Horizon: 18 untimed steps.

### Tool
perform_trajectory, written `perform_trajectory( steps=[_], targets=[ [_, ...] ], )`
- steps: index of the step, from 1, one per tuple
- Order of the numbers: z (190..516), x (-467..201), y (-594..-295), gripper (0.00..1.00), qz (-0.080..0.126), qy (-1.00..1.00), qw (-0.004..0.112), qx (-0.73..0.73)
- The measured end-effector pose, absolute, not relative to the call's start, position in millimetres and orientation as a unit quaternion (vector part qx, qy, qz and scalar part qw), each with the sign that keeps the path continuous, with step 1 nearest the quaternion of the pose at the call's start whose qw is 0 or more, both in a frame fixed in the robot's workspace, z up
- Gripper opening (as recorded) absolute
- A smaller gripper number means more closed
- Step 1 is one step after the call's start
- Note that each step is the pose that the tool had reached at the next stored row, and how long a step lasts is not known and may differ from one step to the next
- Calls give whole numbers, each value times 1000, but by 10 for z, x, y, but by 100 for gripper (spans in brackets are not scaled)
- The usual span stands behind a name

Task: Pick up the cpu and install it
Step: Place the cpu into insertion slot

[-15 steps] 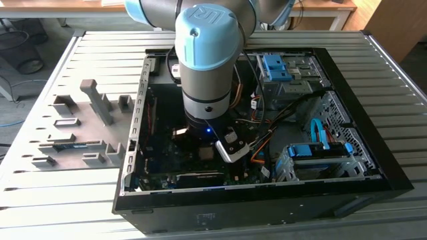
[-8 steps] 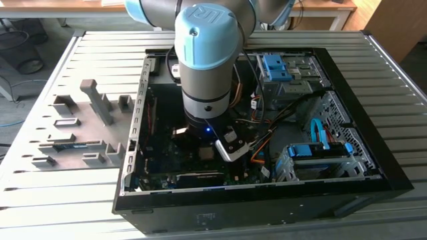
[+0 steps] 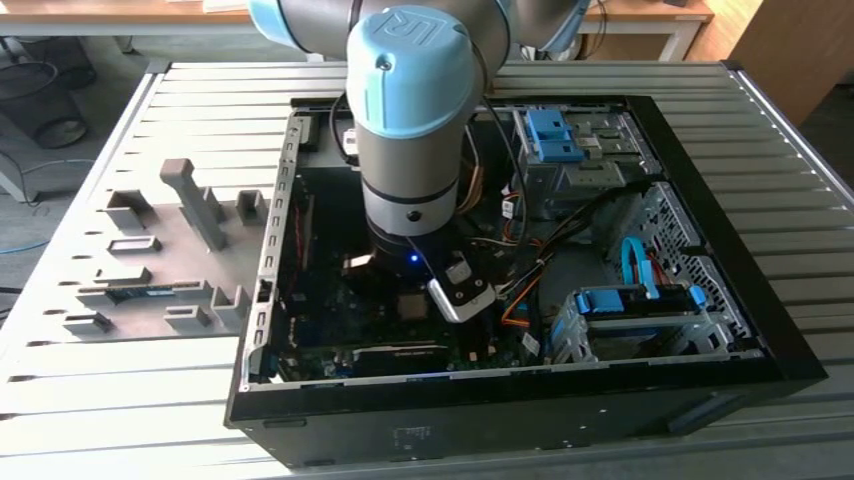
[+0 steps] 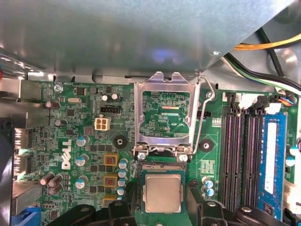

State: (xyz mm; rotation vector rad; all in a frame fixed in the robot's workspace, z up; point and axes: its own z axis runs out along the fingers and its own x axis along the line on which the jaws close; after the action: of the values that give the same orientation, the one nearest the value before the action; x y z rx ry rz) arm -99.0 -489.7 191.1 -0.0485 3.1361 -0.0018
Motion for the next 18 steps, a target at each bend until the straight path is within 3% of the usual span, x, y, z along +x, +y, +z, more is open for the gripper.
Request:
perform_trajectory(
  steps=[18],
  targets=[
    [1911,-1002,-4891,54,-1,1000,2,-16]
  ],
)
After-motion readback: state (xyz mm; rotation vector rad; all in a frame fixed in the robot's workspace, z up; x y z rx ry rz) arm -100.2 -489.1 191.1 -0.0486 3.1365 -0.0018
